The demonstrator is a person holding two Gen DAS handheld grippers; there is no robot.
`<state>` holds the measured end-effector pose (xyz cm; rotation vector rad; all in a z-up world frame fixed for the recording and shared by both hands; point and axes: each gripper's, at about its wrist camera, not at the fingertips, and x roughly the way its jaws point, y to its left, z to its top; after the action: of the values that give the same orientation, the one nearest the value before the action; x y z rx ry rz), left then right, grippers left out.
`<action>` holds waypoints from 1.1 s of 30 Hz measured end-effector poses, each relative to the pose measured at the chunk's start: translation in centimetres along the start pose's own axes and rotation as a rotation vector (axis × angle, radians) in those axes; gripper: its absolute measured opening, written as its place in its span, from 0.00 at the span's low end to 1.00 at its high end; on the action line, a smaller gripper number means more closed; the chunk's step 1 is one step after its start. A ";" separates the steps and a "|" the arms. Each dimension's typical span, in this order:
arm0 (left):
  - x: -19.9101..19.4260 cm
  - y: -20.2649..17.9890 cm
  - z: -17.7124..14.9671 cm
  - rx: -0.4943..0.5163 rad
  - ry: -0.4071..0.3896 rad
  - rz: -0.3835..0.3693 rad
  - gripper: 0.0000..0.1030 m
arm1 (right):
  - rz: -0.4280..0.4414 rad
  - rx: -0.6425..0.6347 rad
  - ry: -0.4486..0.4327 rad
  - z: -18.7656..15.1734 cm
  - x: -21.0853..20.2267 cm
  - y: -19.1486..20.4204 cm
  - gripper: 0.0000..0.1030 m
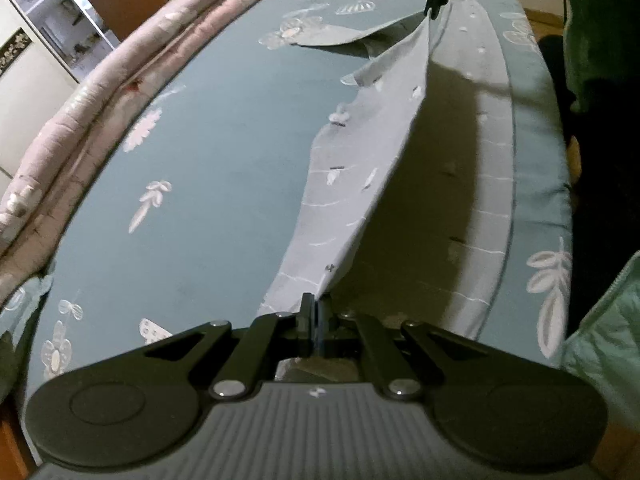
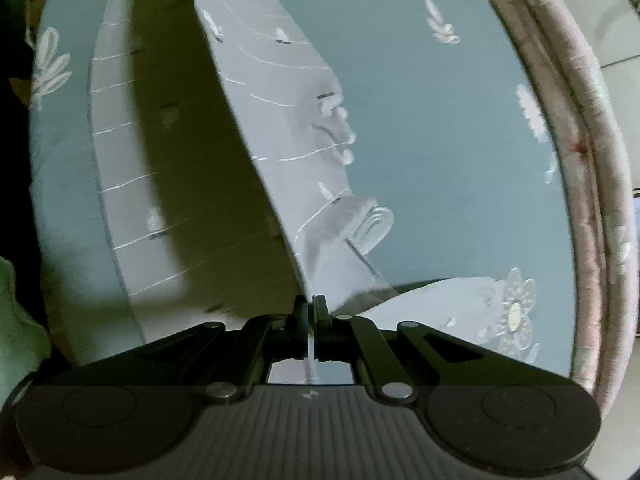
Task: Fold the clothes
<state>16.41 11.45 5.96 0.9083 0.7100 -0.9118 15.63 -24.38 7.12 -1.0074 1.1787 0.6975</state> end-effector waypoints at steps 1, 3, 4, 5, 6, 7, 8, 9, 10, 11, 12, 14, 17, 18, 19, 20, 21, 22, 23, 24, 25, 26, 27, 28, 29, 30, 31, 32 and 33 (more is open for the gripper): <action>0.2 -0.2 -0.1 0.003 0.009 -0.009 0.00 | 0.014 -0.003 0.004 0.0 0.1 0.2 0.03; 0.5 -0.6 -0.3 0.014 0.026 -0.025 0.00 | 0.048 -0.013 0.014 -0.1 0.5 0.7 0.03; 0.8 -0.9 -0.4 0.017 0.034 -0.036 0.00 | 0.061 -0.020 0.017 0.0 0.7 1.1 0.03; 1.0 -1.0 -0.5 0.022 0.042 -0.048 0.00 | 0.075 -0.025 0.022 0.1 1.0 1.4 0.03; 1.3 -1.2 -0.6 0.027 0.049 -0.058 0.00 | 0.092 -0.027 0.029 0.1 1.4 1.7 0.03; 1.5 -1.3 -0.6 0.033 0.057 -0.068 0.00 | 0.103 -0.031 0.032 0.2 1.7 1.9 0.03; 1.8 -1.5 -0.7 0.037 0.067 -0.076 0.00 | 0.114 -0.034 0.034 0.2 2.0 2.1 0.03; 1.9 -1.7 -0.8 0.042 0.076 -0.086 0.00 | 0.124 -0.037 0.037 0.3 2.3 2.3 0.03; 2.1 -1.8 -0.9 0.045 0.080 -0.099 0.00 | 0.132 -0.036 0.037 0.3 2.5 2.4 0.03; 2.1 -1.9 -0.9 0.042 0.082 -0.111 0.00 | 0.138 -0.035 0.038 0.2 2.7 2.4 0.03; 2.2 -2.0 -1.0 0.040 0.085 -0.124 0.00 | 0.147 -0.033 0.042 0.2 2.9 2.4 0.03; 2.3 -2.4 -1.2 0.040 0.094 -0.147 0.00 | 0.157 -0.033 0.049 0.2 3.3 2.8 0.03; 2.7 -2.9 -1.4 0.047 0.113 -0.174 0.00 | 0.185 -0.028 0.061 0.1 3.5 2.8 0.03; 2.9 -3.1 -1.6 0.049 0.120 -0.186 0.00 | 0.198 -0.027 0.064 0.1 3.5 2.8 0.03; 3.0 -3.2 -1.7 0.051 0.125 -0.199 0.00 | 0.210 -0.027 0.068 0.2 3.5 2.8 0.03; 3.2 -3.4 -1.7 0.051 0.129 -0.214 0.00 | 0.217 -0.032 0.072 0.2 3.5 2.9 0.03; 3.4 -3.6 -1.7 0.051 0.134 -0.228 0.00 | 0.223 -0.038 0.078 0.1 3.6 2.9 0.03; 3.7 -3.8 -1.7 0.052 0.137 -0.240 0.00 | 0.232 -0.038 0.083 0.1 3.8 2.9 0.03; 4.0 -4.0 -1.8 0.052 0.143 -0.253 0.00 | 0.242 -0.035 0.085 0.1 4.0 2.9 0.03; 4.3 -4.2 -1.9 0.053 0.149 -0.264 0.00 | 0.248 -0.036 0.089 0.1 4.2 3.0 0.03; 4.7 -4.4 -2.0 0.052 0.155 -0.272 0.00 | 0.253 -0.040 0.095 0.1 4.5 3.1 0.03; 4.9 -4.6 -2.1 0.053 0.161 -0.279 0.00 | 0.258 -0.044 0.100 0.1 4.7 3.2 0.03; 5.1 -4.7 -2.2 0.055 0.166 -0.286 0.00 | 0.268 -0.047 0.102 0.0 4.7 3.4 0.03; 5.3 -4.8 -2.3 0.054 0.168 -0.292 0.00 | 0.279 -0.050 0.104 0.1 4.8 3.5 0.03; 5.3 -4.8 -2.3 0.050 0.170 -0.300 0.00 | 0.290 -0.053 0.106 0.1 5.0 3.6 0.03; 5.4 -4.8 -2.4 0.045 0.169 -0.310 0.00 | 0.301 -0.056 0.108 0.1 5.1 3.8 0.03; 5.3 -4.7 -2.4 0.044 0.170 -0.316 0.00 | 0.312 -0.059 0.111 0.2 5.3 3.9 0.03; 5.3 -4.7 -2.5 0.044 0.172 -0.319 0.00 | 0.323 -0.062 0.113 0.1 5.3 4.0 0.03; 5.3 -4.7 -2.6 0.045 0.173 -0.322 0.00 | 0.332 -0.063 0.116 -0.1 5.3 3.9 0.03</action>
<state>14.25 10.39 -1.21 0.9355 1.0084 -1.1455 13.62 -23.15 1.01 -0.9228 1.4516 0.9523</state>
